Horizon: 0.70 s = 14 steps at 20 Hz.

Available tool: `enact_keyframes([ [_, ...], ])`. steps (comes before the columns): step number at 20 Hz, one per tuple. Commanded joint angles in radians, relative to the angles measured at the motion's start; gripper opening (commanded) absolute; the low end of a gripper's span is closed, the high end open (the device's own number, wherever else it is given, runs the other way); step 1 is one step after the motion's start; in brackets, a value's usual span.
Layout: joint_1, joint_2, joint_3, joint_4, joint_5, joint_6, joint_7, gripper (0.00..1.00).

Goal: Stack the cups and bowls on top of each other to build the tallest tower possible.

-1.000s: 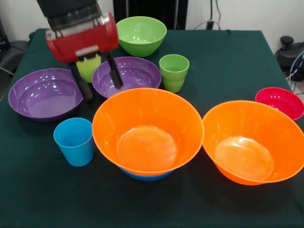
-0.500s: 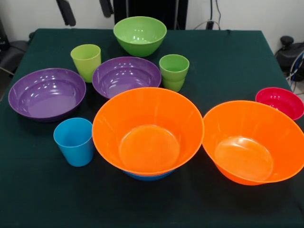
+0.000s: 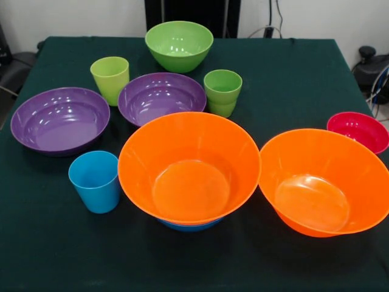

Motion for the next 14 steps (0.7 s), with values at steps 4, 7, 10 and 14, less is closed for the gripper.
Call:
enact_keyframes([
  [4, 0.33, -0.048, -0.301, 0.216, -0.034, -0.212, 0.572, 1.0],
  [7, 0.443, -0.001, -0.395, 0.187, -0.062, -0.276, 0.678, 1.0],
  [10, 0.518, 0.041, -0.465, 0.162, -0.085, -0.328, 0.74, 1.0],
  [14, 0.605, 0.103, -0.546, 0.125, -0.094, -0.382, 0.821, 1.0],
])
